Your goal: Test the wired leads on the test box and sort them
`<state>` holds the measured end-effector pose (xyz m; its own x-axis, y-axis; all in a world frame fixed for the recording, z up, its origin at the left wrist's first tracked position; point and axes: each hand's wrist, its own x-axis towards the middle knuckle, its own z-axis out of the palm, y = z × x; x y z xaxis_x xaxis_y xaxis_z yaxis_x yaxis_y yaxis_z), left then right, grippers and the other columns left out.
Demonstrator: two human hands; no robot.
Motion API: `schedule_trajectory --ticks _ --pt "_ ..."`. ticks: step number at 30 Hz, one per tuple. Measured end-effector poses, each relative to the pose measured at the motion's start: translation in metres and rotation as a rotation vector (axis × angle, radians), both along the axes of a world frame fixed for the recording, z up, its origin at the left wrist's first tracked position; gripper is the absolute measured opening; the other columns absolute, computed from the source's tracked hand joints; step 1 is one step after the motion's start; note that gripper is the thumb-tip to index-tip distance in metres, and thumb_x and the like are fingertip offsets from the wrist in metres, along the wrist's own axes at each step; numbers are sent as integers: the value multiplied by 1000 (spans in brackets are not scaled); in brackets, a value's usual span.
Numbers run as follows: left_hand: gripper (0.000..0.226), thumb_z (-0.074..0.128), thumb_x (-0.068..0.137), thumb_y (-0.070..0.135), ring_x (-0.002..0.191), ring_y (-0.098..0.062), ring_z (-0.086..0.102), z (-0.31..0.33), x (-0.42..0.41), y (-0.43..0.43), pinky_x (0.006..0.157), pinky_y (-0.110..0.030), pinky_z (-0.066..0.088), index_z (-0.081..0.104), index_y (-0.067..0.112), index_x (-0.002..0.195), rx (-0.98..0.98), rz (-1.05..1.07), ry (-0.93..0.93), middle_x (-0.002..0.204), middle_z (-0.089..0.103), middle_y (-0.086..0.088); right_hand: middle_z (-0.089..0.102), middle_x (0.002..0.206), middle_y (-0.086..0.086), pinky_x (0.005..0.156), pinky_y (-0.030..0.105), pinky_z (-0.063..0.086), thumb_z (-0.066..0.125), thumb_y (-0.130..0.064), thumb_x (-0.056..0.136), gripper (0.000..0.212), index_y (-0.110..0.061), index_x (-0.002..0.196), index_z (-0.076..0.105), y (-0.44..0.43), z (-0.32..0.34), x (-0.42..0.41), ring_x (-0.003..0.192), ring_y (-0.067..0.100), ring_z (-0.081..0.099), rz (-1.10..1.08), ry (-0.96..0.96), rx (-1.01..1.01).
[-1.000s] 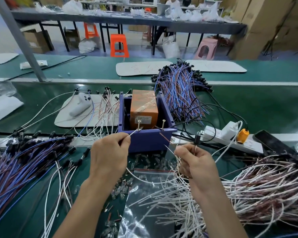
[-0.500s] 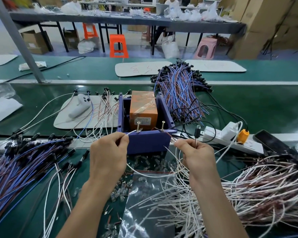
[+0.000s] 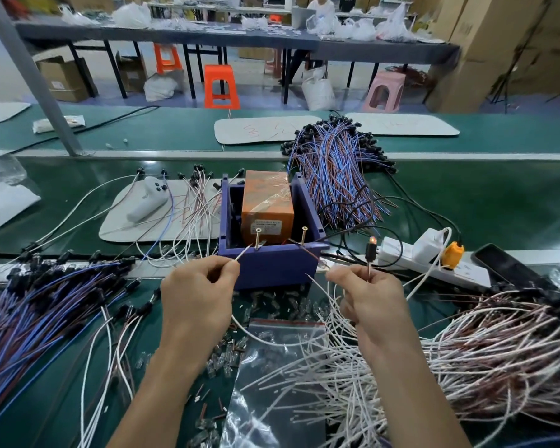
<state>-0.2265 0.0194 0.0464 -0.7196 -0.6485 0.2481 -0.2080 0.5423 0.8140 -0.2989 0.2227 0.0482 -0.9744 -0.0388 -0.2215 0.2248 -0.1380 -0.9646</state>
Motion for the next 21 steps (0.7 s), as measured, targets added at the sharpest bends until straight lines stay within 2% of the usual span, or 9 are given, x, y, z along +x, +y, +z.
schedule_trajectory --ticks 4,7,9,11,14,15,18,20,21 --pt "24 77 91 26 42 -4 54 -7 16 -2 44 -24 44 79 40 72 391 -19 23 61 71 7 32 52 -2 43 22 29 77 -4 83 24 -13 65 64 21 -3 19 42 11 22 52 -2 3" --pt "27 73 93 14 44 -11 61 -11 26 3 39 -18 45 81 29 72 723 -51 11 70 76 -8 39 57 7 45 25 26 77 -10 86 27 -14 61 68 46 -1 32 42 11 22 103 -36 40" --pt "28 72 94 12 51 -14 70 -12 33 9 40 -20 49 82 26 72 809 -87 -42 74 78 -12 47 58 11 44 23 26 67 -24 96 35 -8 66 74 68 3 40 43 12 28 147 -50 92" --pt "27 73 95 24 52 -16 71 -16 37 16 41 -24 51 81 28 69 582 -76 -178 66 76 -4 62 61 12 44 22 32 53 -39 99 48 -7 74 78 90 6 48 47 14 42 165 -22 138" --pt "40 61 96 56 53 -21 63 -18 40 34 54 -27 53 79 30 73 -199 28 -544 53 64 6 76 82 9 61 23 51 48 -50 90 52 -11 76 78 114 10 55 68 17 66 107 62 194" --pt "42 56 96 60 55 -23 58 -14 42 44 58 -28 52 78 30 77 -343 46 -582 54 59 5 77 86 10 69 27 57 48 -49 91 52 -10 73 77 120 9 55 78 19 72 68 83 173" --pt "46 58 98 54 44 -15 43 2 50 81 52 -24 42 74 25 67 -412 -88 -213 47 45 13 77 86 8 76 34 60 45 -51 93 53 -15 68 74 129 7 56 88 24 73 -29 147 216" --pt "40 59 93 54 47 -6 53 13 53 110 48 -24 46 71 25 69 -354 -291 110 51 57 15 74 79 0 71 33 54 37 -63 94 58 -26 70 74 131 5 59 79 16 68 -59 237 453" --pt "34 59 89 57 60 -4 62 17 50 125 56 -14 45 73 28 77 -257 -401 157 62 66 17 70 74 -1 65 32 49 31 -68 95 61 -30 72 73 132 4 60 70 13 64 -71 296 565"
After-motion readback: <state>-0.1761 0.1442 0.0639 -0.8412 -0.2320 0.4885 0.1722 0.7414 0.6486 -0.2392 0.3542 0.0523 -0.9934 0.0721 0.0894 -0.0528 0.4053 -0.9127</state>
